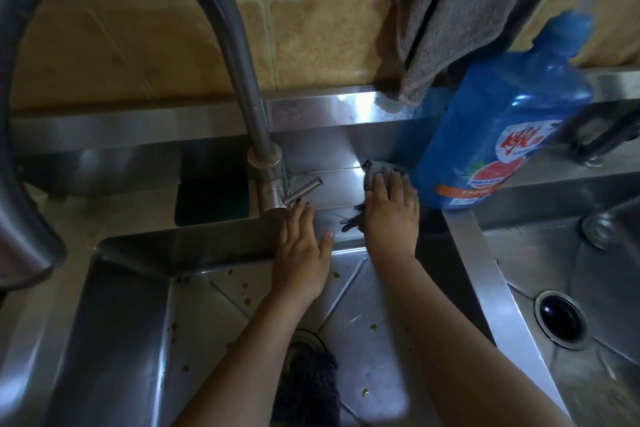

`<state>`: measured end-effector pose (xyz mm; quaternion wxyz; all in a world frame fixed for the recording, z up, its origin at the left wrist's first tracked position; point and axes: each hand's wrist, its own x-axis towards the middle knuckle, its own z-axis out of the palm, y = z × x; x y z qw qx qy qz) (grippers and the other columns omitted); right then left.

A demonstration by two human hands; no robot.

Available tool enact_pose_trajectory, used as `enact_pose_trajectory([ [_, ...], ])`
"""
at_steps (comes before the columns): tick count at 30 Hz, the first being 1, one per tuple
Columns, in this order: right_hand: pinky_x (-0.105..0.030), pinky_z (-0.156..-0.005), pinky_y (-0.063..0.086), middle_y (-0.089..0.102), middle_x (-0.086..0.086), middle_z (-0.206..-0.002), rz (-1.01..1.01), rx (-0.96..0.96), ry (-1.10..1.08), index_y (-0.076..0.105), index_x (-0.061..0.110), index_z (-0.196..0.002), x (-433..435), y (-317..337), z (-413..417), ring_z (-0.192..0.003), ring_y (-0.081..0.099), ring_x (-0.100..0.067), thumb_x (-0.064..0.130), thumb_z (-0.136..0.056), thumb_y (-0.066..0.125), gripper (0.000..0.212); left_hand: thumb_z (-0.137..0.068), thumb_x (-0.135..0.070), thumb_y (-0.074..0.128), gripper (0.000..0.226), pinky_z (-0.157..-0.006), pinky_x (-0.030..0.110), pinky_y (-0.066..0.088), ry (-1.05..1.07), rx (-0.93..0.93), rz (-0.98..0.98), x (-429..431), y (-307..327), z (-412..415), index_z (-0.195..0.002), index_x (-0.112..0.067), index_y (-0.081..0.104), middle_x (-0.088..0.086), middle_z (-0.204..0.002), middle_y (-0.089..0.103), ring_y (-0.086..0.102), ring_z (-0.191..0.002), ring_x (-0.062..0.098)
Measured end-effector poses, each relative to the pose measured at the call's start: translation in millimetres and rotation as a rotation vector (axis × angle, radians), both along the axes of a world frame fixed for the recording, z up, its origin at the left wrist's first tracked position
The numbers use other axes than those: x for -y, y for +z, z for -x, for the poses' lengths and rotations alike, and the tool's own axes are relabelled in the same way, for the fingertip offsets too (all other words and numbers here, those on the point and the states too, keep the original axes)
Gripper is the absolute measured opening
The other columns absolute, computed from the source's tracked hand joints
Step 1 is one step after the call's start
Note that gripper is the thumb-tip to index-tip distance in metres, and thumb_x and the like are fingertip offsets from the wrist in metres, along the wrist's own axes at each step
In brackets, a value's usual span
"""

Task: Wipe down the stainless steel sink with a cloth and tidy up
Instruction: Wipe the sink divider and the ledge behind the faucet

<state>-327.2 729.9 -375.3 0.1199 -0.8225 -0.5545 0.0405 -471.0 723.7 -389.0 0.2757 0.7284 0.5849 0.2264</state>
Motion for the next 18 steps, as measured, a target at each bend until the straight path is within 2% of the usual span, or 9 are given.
enact_pose_trajectory([
  [4,-0.038,-0.117,0.006,0.023,-0.014,-0.153,-0.038,-0.035,0.153,0.030,0.014,-0.144,-2.7,1.8,16.9,-0.144,0.010,-0.027,0.030,-0.100,0.031,0.047,-0.096,-0.035,0.037,0.057,-0.106,0.016,-0.006,0.006,0.016,0.004,-1.0,-1.9,-0.9,-0.145,-0.015,0.018,-0.003,-0.155,0.008,0.001,-0.141,0.011],
  [6,-0.035,-0.116,0.005,0.025,-0.016,-0.152,-0.023,-0.034,0.282,0.031,0.013,-0.144,-4.8,1.0,26.3,-0.144,0.012,-0.027,0.029,-0.100,0.032,0.047,-0.096,-0.032,0.039,0.055,-0.106,0.015,-0.005,0.013,0.008,-0.009,-1.2,-1.9,-1.5,-0.145,-0.013,0.021,-0.001,-0.155,0.011,0.003,-0.141,0.014],
  [9,-0.035,-0.116,0.009,0.027,-0.018,-0.151,-0.006,-0.027,0.358,0.033,0.012,-0.143,-7.4,0.6,24.4,-0.143,0.017,-0.029,0.029,-0.099,0.033,0.048,-0.096,-0.030,0.039,0.054,-0.106,0.014,-0.004,0.013,0.008,-0.012,-0.6,-1.5,-1.2,-0.144,-0.013,0.022,-0.001,-0.154,0.012,0.004,-0.141,0.012],
  [11,-0.036,-0.115,0.014,0.028,-0.018,-0.151,0.003,-0.019,0.351,0.034,0.013,-0.143,-7.9,1.0,12.5,-0.142,0.020,-0.029,0.031,-0.099,0.033,0.047,-0.096,-0.027,0.040,0.053,-0.105,0.012,-0.005,0.010,-0.003,-0.024,-1.4,-0.9,-0.1,-0.144,-0.012,0.024,0.001,-0.154,0.014,0.006,-0.140,0.013],
  [14,-0.040,-0.114,0.018,0.024,-0.015,-0.152,0.050,-0.013,0.246,0.030,0.015,-0.144,-6.9,4.2,-7.6,-0.142,0.018,-0.029,0.034,-0.098,0.037,0.050,-0.096,-0.028,0.039,0.054,-0.107,0.016,-0.005,0.008,-0.015,-0.005,-1.2,-0.6,-0.2,-0.144,-0.012,0.022,0.000,-0.155,0.010,0.003,-0.141,0.013],
  [18,-0.045,-0.113,0.021,0.018,-0.016,-0.153,0.130,0.043,0.150,0.019,0.016,-0.146,-4.2,7.5,-14.2,-0.142,0.016,-0.033,0.037,-0.091,0.053,0.068,-0.096,-0.030,0.039,0.056,-0.106,0.016,-0.009,0.032,-0.026,0.011,-1.1,-2.1,-3.8,-0.145,-0.012,0.019,-0.001,-0.155,0.007,-0.001,-0.141,0.011],
])
